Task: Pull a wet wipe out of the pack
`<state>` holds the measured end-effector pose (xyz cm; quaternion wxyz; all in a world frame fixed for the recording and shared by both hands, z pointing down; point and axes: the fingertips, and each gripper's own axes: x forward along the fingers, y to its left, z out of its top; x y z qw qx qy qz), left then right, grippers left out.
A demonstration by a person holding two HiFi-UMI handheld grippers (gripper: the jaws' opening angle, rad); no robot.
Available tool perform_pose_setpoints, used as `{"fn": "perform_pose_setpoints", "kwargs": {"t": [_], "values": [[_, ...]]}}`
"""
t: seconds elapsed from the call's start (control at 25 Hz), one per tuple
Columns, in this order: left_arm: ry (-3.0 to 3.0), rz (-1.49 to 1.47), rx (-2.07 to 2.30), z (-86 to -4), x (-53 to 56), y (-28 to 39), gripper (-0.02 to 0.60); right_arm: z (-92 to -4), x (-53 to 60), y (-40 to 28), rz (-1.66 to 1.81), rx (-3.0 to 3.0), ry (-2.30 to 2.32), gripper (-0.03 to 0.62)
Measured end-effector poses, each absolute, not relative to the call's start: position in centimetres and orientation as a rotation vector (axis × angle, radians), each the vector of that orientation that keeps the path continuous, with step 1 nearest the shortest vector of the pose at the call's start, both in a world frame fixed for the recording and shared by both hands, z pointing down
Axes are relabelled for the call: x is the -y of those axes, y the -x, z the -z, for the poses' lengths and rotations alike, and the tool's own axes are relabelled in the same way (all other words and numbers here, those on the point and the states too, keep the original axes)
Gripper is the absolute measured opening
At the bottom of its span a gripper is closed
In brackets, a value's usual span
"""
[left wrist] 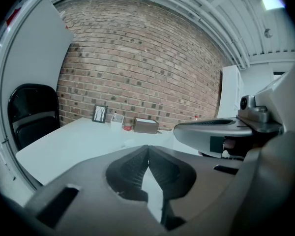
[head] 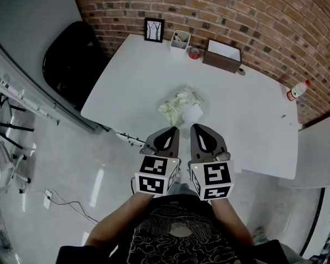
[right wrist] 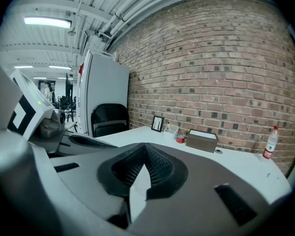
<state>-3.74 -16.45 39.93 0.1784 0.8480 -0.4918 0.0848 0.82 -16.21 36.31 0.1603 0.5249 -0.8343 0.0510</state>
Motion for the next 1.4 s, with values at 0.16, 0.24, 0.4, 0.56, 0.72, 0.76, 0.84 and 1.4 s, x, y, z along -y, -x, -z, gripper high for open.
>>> {"fn": "perform_pose_setpoints", "kwargs": {"t": [0.16,0.24,0.4,0.56,0.72,0.76,0.84,1.4], "values": [[-2.405,-0.241,1.387,-39.8,15.3,3.6,0.011,-36.6,14.8,-0.9,-0.162,2.381,-1.503,0.015],[-2.407,-0.244,1.386,-39.7,14.7,3.6,0.011,-36.9,14.1,-0.9,-0.171,2.377,-1.502,0.015],[-2.411,-0.245,1.379,-39.8,13.3,3.6,0.011,-37.7,12.7,-0.9,-0.194,2.361,-1.5,0.015],[-2.416,-0.245,1.366,-40.0,12.2,3.5,0.011,-38.2,11.5,-0.8,-0.209,2.357,-1.504,0.015],[-2.423,-0.246,1.354,-40.0,11.3,3.5,0.011,-38.3,10.7,-0.8,-0.211,2.349,-1.514,0.015],[-2.425,-0.246,1.351,-40.0,11.2,3.5,0.011,-38.3,10.5,-0.8,-0.21,2.347,-1.516,0.015],[-2.426,-0.247,1.348,-40.0,11.0,3.4,0.011,-38.3,10.4,-0.8,-0.208,2.347,-1.518,0.015],[-2.426,-0.25,1.344,-40.0,10.7,3.4,0.011,-37.9,10.1,-0.7,-0.194,2.351,-1.516,0.015]]}}
